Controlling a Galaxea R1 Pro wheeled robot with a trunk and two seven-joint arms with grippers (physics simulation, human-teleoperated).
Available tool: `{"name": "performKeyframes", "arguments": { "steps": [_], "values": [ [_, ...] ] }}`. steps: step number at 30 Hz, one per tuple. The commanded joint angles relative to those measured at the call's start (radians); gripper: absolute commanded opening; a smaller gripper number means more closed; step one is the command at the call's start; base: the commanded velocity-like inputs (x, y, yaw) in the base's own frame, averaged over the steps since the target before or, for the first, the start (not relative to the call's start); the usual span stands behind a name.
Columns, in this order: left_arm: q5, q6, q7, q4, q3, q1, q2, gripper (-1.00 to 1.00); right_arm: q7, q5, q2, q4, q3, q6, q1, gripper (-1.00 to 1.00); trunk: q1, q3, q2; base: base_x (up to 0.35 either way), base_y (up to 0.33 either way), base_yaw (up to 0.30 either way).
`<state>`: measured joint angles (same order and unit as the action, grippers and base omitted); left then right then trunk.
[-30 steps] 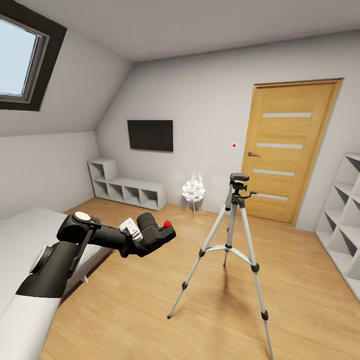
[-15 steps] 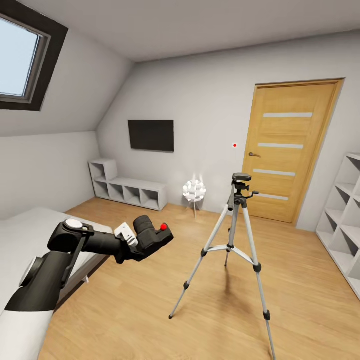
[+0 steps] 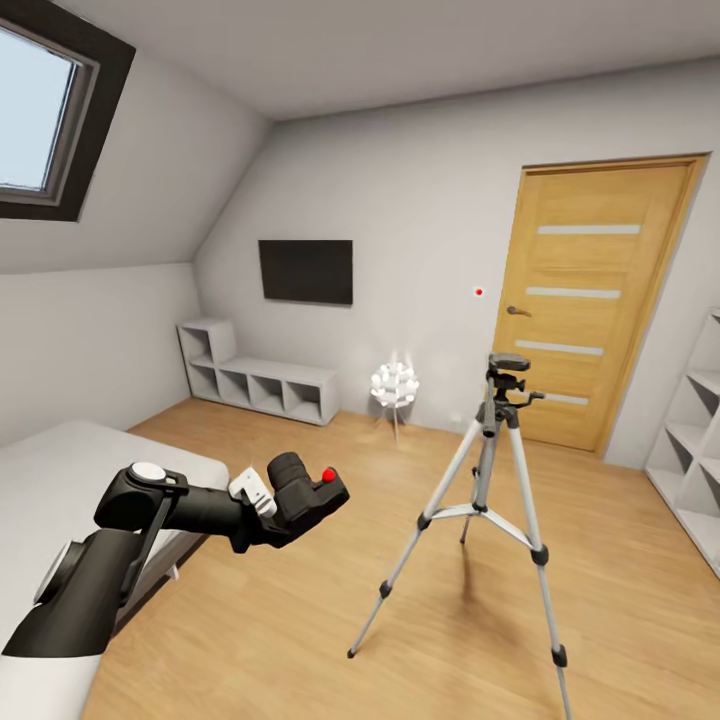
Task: Attach the digital camera to the camera tripod in the bedroom.
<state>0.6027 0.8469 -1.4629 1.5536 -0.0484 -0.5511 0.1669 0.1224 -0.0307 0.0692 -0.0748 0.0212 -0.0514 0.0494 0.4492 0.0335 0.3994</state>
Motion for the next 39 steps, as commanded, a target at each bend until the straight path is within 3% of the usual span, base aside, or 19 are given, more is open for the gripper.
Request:
{"name": "performKeyframes", "arguments": {
  "steps": [1,25,39],
  "values": [
    [0.009,0.011,-0.010,0.001,-0.001,0.004,0.000,-1.00,0.001,-0.003,0.000,-0.003,0.002,-0.005,0.001,1.00,0.001,0.000,0.001,0.279,0.190,0.000],
    [0.009,0.011,-0.008,0.002,0.001,0.004,0.002,-1.00,0.000,-0.003,-0.001,-0.003,0.003,-0.005,0.001,1.00,0.001,-0.003,0.001,0.281,0.204,0.053],
    [0.009,0.011,-0.007,0.002,0.002,0.004,0.002,-1.00,0.000,-0.003,-0.001,-0.003,0.003,-0.005,0.001,1.00,0.001,-0.003,0.001,0.254,0.198,-0.054]
  ]
}}
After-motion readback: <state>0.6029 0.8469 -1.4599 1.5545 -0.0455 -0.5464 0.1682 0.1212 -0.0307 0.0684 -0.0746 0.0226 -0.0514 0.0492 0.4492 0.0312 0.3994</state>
